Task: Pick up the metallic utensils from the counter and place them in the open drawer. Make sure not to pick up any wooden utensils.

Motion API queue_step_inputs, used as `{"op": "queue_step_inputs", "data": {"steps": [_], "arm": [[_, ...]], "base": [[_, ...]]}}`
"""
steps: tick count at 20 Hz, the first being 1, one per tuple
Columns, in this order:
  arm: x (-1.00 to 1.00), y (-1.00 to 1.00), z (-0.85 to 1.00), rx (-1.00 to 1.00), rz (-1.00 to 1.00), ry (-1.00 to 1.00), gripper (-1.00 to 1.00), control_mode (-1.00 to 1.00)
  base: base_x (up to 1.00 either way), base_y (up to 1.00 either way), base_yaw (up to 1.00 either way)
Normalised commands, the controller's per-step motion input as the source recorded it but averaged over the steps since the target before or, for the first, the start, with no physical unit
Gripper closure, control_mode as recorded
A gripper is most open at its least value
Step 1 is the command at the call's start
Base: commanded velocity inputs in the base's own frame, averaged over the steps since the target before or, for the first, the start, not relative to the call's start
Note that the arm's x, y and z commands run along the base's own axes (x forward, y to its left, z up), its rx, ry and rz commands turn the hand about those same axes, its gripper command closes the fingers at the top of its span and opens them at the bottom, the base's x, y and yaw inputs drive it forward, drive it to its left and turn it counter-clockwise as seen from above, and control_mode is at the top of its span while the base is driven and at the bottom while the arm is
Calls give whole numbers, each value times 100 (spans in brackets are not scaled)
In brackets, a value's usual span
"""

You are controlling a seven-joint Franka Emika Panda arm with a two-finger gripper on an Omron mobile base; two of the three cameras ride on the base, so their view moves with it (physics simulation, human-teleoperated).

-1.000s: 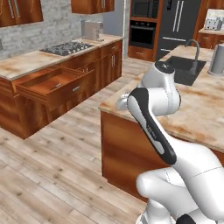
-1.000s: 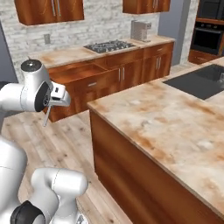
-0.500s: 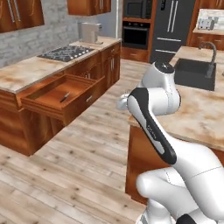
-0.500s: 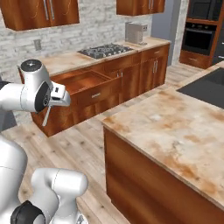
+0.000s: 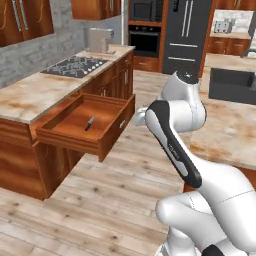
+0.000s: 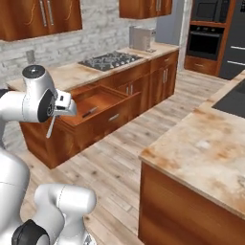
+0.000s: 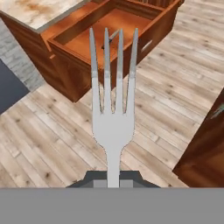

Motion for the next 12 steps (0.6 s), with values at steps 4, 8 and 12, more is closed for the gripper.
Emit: {"op": "queue_step_inputs", "data": {"steps": [4,8,12], "arm": [[0,0,0,0,0,0,100,100],[0,0,0,0,0,0,100,100],[0,0,0,0,0,0,100,100]], "base": [[80,100,-31],[94,100,-33],[84,100,-42]]}}
